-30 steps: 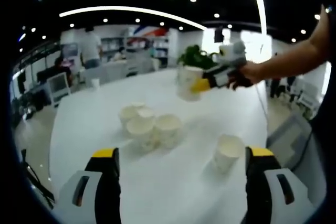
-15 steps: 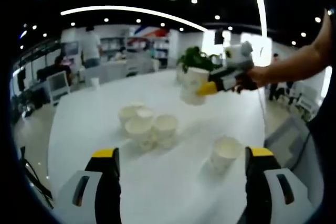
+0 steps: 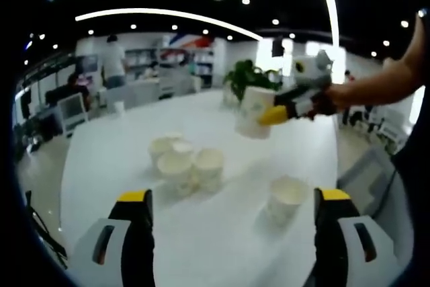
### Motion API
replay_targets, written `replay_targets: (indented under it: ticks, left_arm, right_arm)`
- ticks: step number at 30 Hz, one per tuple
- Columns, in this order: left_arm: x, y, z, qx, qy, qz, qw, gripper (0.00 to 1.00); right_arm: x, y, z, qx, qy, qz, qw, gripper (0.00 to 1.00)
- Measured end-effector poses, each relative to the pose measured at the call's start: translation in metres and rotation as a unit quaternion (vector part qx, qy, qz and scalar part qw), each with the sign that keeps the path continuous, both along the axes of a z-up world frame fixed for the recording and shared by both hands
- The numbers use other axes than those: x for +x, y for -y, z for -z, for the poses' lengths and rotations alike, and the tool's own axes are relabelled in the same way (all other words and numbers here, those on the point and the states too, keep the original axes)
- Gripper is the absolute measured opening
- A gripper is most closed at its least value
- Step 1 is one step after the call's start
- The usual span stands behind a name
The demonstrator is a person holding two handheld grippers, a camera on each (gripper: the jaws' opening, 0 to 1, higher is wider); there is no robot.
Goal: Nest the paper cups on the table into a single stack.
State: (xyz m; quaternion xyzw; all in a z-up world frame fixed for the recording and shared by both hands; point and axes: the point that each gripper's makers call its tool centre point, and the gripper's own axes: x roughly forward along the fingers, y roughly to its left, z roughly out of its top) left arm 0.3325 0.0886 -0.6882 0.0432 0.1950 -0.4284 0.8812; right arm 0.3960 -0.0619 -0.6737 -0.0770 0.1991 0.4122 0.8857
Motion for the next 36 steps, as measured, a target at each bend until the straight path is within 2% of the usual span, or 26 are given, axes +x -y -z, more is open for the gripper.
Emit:
replay_targets:
  ticks: [6, 14, 25, 27, 36]
  left_arm:
    - [-0.002, 0.004, 0.001, 0.001, -0.002, 0.006, 1.0000, 0.98]
    - [-0.003, 0.010, -0.002, -0.007, -0.003, 0.009, 0.9999, 0.98]
    - [-0.008, 0.018, -0.002, -0.004, 0.000, 0.021, 0.9998, 0.98]
    - [-0.010, 0.020, -0.002, -0.005, -0.001, 0.023, 0.9997, 0.97]
    - [-0.021, 0.038, -0.001, -0.017, -0.012, 0.039, 0.9990, 0.94]
  right_arm:
    - [-0.013, -0.004, 0.001, -0.016, 0.003, -0.017, 0.9997, 0.37]
    - [-0.031, -0.011, -0.004, -0.001, -0.004, -0.023, 0.9997, 0.37]
    - [-0.052, -0.013, -0.001, -0.013, 0.000, -0.031, 0.9994, 0.37]
    - [-0.054, -0.014, -0.004, 0.004, -0.002, -0.022, 0.9998, 0.37]
    - [-0.066, -0.028, -0.015, 0.013, 0.004, -0.038, 0.9992, 0.37]
